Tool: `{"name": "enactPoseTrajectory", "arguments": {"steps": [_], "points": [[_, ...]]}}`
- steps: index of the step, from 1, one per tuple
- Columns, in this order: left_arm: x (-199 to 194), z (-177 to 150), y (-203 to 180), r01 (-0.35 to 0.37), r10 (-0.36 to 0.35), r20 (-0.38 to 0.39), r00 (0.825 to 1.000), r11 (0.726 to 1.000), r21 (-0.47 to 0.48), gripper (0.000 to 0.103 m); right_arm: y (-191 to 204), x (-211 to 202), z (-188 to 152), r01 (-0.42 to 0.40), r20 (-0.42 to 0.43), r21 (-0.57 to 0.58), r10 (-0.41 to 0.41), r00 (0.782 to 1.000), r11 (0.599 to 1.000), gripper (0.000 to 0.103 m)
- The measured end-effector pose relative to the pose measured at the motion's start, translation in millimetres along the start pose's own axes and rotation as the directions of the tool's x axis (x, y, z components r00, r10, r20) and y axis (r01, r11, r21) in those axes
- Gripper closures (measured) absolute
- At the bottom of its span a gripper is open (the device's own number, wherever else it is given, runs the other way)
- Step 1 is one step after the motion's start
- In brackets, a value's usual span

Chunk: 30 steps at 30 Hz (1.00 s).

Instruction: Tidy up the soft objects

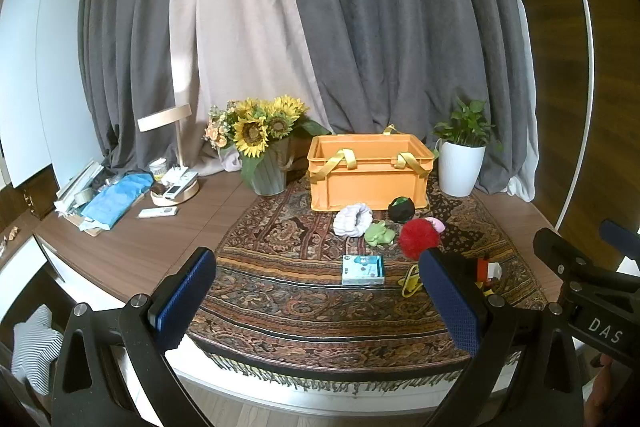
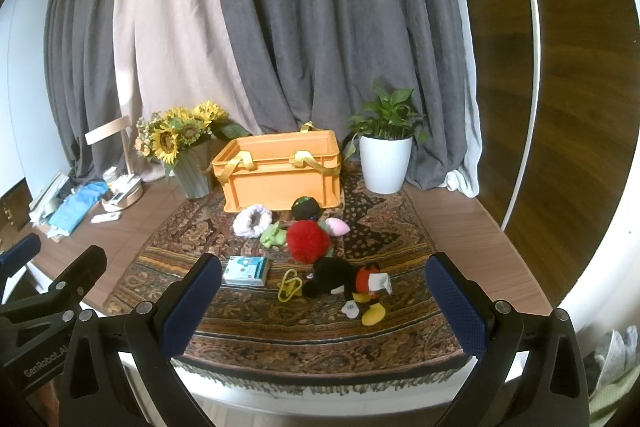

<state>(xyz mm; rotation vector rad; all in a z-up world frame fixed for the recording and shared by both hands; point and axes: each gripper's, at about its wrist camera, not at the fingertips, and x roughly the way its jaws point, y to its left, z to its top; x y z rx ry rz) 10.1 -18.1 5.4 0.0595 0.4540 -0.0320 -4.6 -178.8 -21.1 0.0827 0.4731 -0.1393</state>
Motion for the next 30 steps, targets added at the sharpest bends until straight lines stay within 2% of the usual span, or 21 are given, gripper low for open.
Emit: {"name": "enactPoseTrajectory", "arguments": {"steps": [7, 15, 23, 30], "points": [[11.6, -5.5, -6.9, 0.002, -0.002, -0.026, 1.000, 1.000, 0.004, 0.000, -5.7, 13.2, -2.5, -0.005, -0.021, 0.000, 0.005, 1.000, 1.000, 0.001], [46.9, -7.7, -9.2, 0.004, -0.003, -0.071, 0.997, 1.000, 0.018, 0.000, -2.1, 50.7, -0.9, -0.020, -0.062, -0.003, 0.020, 0.998, 1.000, 0.001], [108.3, -7.5, -11.6, 0.052, -0.049, -0.120, 0.992, 0.998, 0.023, 0.000, 6.2, 111.3, 10.8, -0.026, -0.114, -0.029, 0.022, 0.993, 0.999, 0.001], [165.6, -10.2, -16.7, 0.099, -0.086, -0.186, 0.979, 0.993, 0.062, 0.000, 14.7, 169.9, 17.3, -0.030, -0.179, -0.059, 0.019, 0.984, 0.998, 0.001]]}}
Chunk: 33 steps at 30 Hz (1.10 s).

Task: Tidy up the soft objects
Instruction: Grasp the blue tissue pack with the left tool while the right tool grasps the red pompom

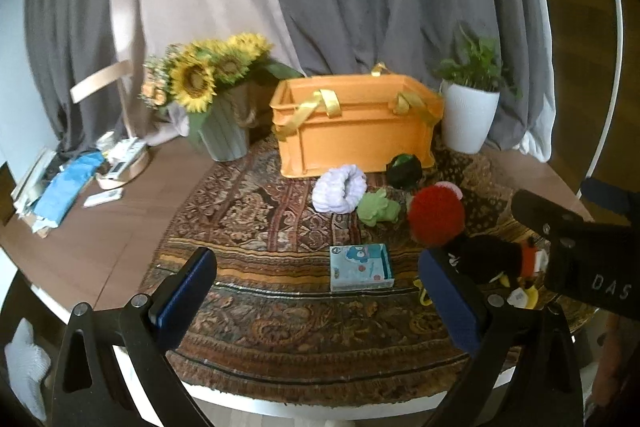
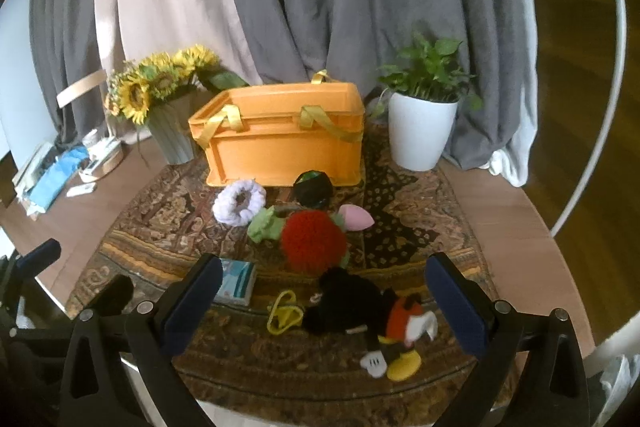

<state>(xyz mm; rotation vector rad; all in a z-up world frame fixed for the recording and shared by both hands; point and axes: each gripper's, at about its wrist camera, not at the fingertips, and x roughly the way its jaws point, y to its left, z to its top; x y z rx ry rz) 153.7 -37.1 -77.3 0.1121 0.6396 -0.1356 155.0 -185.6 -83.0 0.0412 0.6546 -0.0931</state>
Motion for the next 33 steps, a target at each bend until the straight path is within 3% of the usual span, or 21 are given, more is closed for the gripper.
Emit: {"name": "enactPoseTrajectory", "arguments": {"steps": [6, 12, 19, 31, 33], "points": [[34.6, 6.1, -2.1, 0.006, -0.007, -0.062, 0.998, 1.000, -0.019, 0.000, -3.8, 45.1, 12.0, -0.028, -0.084, 0.000, 0.028, 0.996, 1.000, 0.001], [67.0, 3.0, -12.8, -0.041, 0.034, -0.116, 0.993, 0.997, -0.061, 0.000, -10.0, 93.2, 14.7, -0.096, -0.177, -0.024, 0.091, 0.980, 0.995, 0.003], [105.6, -8.8, -31.2, -0.069, 0.053, -0.172, 0.984, 0.994, -0.087, 0.004, -17.3, 142.3, 7.3, -0.187, -0.273, -0.040, 0.169, 0.947, 0.982, 0.006], [155.2, -25.8, -47.3, -0.077, 0.057, -0.277, 0.959, 0.995, -0.060, 0.006, -9.9, 197.8, -4.6, -0.247, -0.387, -0.074, 0.201, 0.900, 0.966, 0.014], [163.7, -27.3, -46.7, -0.075, 0.051, -0.301, 0.952, 0.995, -0.066, 0.012, -7.5, 205.6, -6.7, -0.252, -0.402, -0.078, 0.201, 0.893, 0.965, 0.017]]}}
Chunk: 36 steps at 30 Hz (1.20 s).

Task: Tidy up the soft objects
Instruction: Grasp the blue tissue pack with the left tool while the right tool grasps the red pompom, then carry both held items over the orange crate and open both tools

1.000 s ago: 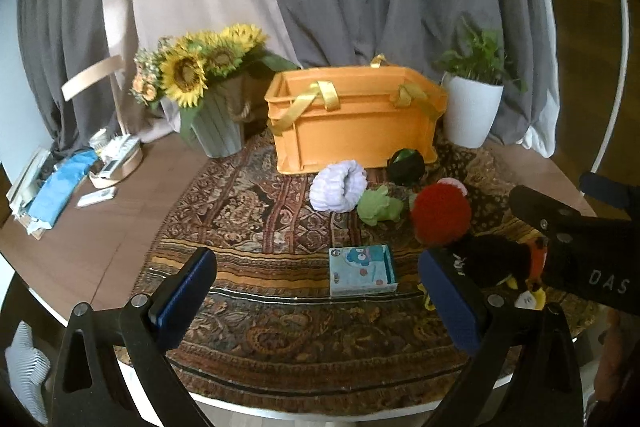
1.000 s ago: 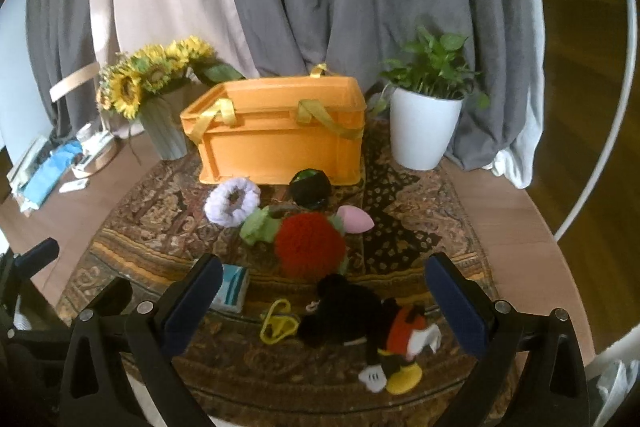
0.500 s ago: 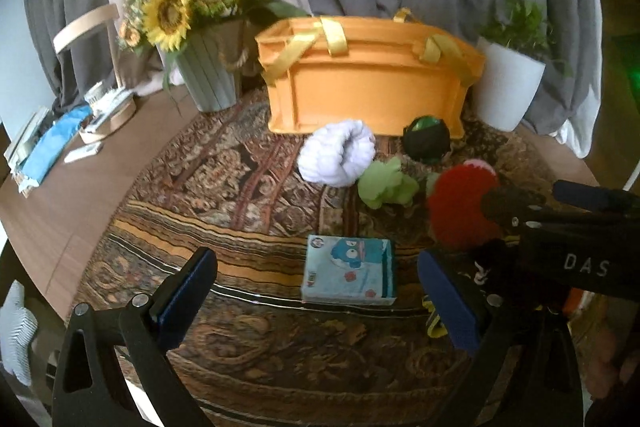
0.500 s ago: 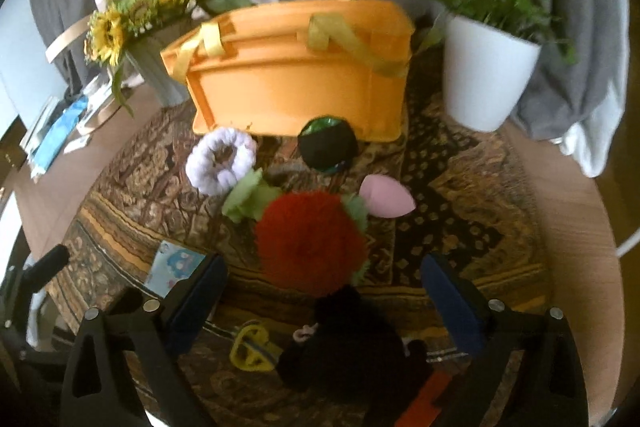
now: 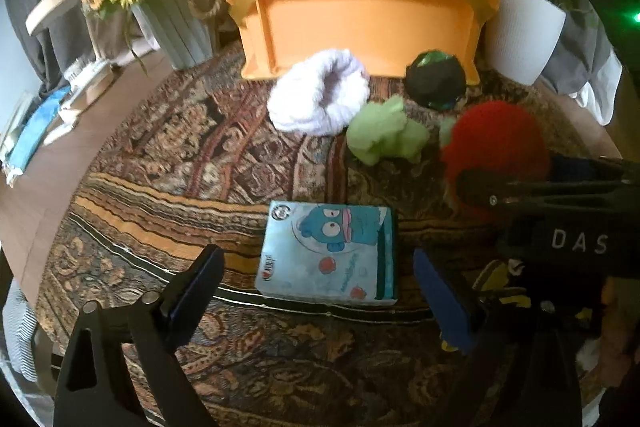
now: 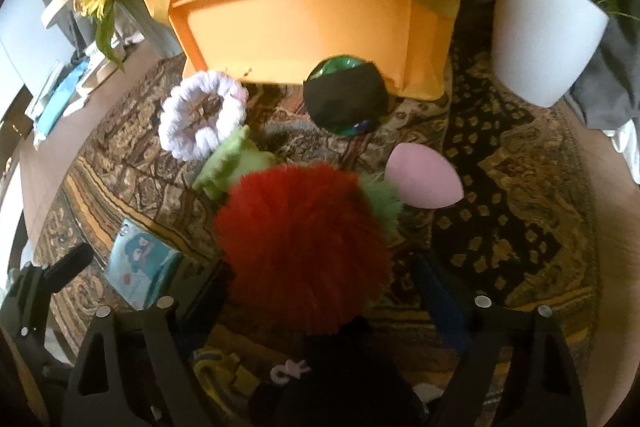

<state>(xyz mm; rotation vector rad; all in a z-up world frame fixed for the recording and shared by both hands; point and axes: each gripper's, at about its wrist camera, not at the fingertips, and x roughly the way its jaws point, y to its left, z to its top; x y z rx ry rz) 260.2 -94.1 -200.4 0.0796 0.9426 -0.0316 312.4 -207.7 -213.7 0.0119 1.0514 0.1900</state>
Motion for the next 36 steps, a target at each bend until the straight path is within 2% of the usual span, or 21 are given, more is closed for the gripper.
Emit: {"name": "enactPoseTrajectory", "arguments": {"steps": [4, 8, 11, 15, 26, 36], "points": [[11.3, 0.3, 0.8, 0.014, -0.014, -0.031, 0.999, 1.000, -0.011, 0.018, 0.3, 8.7, 4.2, -0.005, -0.010, 0.002, 0.005, 1.000, 1.000, 0.024], [16.9, 1.2, 1.6, 0.048, -0.049, -0.047, 0.998, 0.998, -0.028, 0.030, 2.5, 14.8, 7.3, -0.003, -0.014, -0.009, 0.003, 1.000, 1.000, 0.039], [16.1, 1.1, 0.8, 0.047, -0.048, -0.043, 0.998, 0.998, -0.029, 0.031, 0.4, 20.8, 7.2, -0.010, -0.029, 0.001, 0.010, 1.000, 1.000, 0.051], [14.3, 2.5, 3.5, 0.053, -0.055, -0.041, 0.998, 0.998, -0.041, 0.031, 3.4, 23.2, 6.9, -0.015, -0.016, 0.007, 0.015, 1.000, 1.000, 0.059], [-22.0, 23.0, 14.5, 0.051, -0.048, 0.061, 0.997, 0.998, -0.040, 0.031, 4.5, -14.0, 6.2, -0.035, 0.068, 0.023, 0.033, 0.997, 0.999, 0.062], [-66.2, 55.4, 33.2, 0.075, -0.069, 0.184, 0.980, 0.997, -0.022, 0.031, 16.6, -62.4, 19.8, -0.034, 0.180, 0.051, 0.024, 0.983, 0.998, 0.062]]}}
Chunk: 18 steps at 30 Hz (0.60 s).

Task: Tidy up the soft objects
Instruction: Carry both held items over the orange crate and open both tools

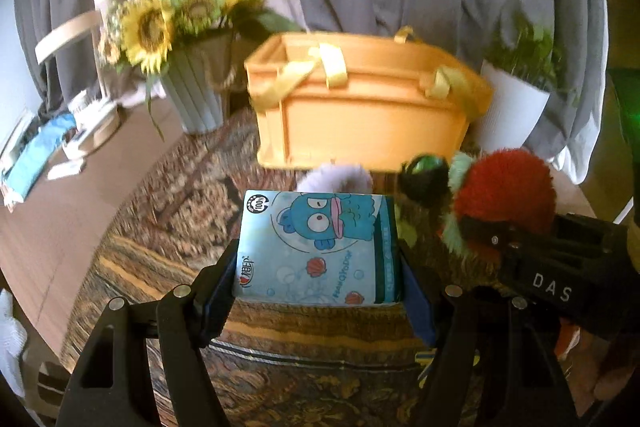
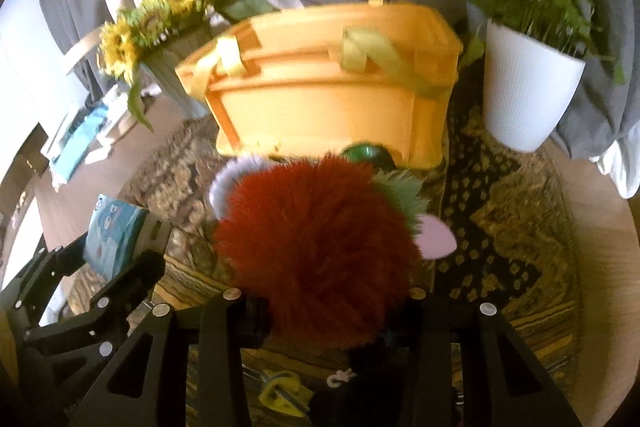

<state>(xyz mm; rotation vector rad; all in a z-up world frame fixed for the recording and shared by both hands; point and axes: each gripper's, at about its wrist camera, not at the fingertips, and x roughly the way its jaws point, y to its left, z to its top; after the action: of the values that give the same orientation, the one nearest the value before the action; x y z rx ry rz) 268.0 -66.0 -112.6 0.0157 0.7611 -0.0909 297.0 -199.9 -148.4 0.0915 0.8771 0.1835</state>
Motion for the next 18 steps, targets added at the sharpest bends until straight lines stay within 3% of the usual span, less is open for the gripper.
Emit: {"name": "enactPoseTrajectory", "arguments": {"steps": [10, 18], "points": [[-27.8, 41.6, 16.0, 0.039, -0.042, 0.116, 0.992, 0.999, 0.029, 0.031, 19.4, -37.1, 26.2, 0.021, 0.130, 0.032, -0.025, 0.991, 0.999, 0.062], [-44.0, 70.0, 22.6, 0.058, -0.071, 0.210, 0.975, 0.996, 0.068, 0.031, 26.7, -60.3, 49.4, 0.039, 0.238, 0.052, -0.050, 0.970, 0.998, 0.062]]}}
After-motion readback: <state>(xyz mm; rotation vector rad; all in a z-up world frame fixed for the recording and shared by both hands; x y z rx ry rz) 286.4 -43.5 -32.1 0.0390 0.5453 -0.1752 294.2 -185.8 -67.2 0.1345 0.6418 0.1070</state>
